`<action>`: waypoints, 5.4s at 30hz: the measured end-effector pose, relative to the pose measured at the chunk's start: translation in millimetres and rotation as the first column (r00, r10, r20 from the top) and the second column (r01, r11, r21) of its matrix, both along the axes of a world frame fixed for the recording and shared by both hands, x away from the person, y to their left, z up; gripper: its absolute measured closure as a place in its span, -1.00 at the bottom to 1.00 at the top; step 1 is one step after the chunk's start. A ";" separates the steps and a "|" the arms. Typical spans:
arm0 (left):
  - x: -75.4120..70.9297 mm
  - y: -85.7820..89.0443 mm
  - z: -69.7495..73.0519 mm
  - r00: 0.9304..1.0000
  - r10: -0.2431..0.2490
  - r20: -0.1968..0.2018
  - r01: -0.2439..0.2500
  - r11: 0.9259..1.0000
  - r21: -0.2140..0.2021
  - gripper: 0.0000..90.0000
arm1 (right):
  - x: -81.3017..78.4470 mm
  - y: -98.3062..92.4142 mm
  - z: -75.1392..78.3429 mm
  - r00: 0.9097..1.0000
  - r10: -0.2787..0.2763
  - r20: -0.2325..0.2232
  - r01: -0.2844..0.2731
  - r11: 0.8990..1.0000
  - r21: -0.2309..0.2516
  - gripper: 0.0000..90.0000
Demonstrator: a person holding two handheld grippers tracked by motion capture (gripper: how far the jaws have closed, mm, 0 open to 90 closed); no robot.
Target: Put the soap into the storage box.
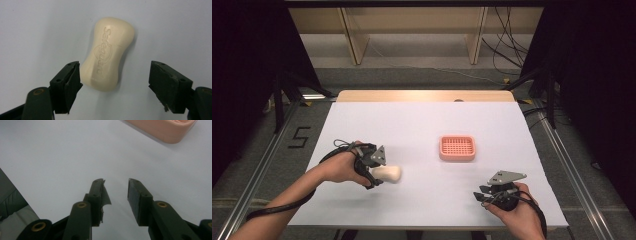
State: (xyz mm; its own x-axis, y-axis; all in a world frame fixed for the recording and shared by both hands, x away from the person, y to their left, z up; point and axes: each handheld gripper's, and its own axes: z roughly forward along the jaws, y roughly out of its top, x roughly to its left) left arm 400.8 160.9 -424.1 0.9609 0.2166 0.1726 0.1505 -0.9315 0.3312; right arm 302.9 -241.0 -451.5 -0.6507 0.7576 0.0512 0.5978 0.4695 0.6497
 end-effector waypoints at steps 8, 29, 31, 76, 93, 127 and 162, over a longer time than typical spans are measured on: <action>15.6 -18.2 -5.3 0.996 -0.066 -0.068 0.073 0.990 0.121 -0.43 | 0.1 0.9 -1.7 1.000 0.003 0.002 -0.003 1.000 0.003 0.45; 35.8 -38.2 -18.2 0.983 -0.109 -0.151 0.136 0.973 0.185 -0.41 | 1.3 0.2 -2.8 1.000 0.011 0.004 -0.011 1.000 0.007 0.43; 36.6 -38.9 -19.6 0.982 -0.113 -0.149 0.140 0.973 0.184 -0.40 | 1.4 0.4 -2.9 1.000 0.011 0.002 -0.011 1.000 0.007 0.43; 40.2 -55.2 -31.8 0.979 -0.060 -0.194 0.113 0.955 0.274 0.04 | 1.5 0.2 -1.9 1.000 0.018 -0.014 -0.018 1.000 0.011 0.40; 41.1 -54.8 -33.5 0.977 -0.061 -0.204 0.118 0.954 0.277 0.09 | 1.7 0.5 -3.7 1.000 0.016 -0.016 -0.016 1.000 0.015 0.38; 28.1 -35.7 -30.1 0.991 -0.020 -0.129 0.039 0.988 0.150 0.11 | 2.0 0.7 -4.8 1.000 0.011 -0.011 -0.010 1.000 0.024 0.38; 26.9 -21.1 -13.6 0.998 0.010 -0.061 -0.009 1.000 0.029 0.11 | 1.6 -0.2 -1.6 1.000 -0.005 -0.024 0.006 1.000 0.023 0.36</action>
State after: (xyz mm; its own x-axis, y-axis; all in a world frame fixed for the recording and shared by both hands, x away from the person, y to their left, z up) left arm 427.7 139.8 -437.7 0.9677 0.2216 0.1202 0.1783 -0.9388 0.2947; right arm 304.5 -241.2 -453.1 -0.6450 0.7595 0.0843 0.6161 0.4515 0.6455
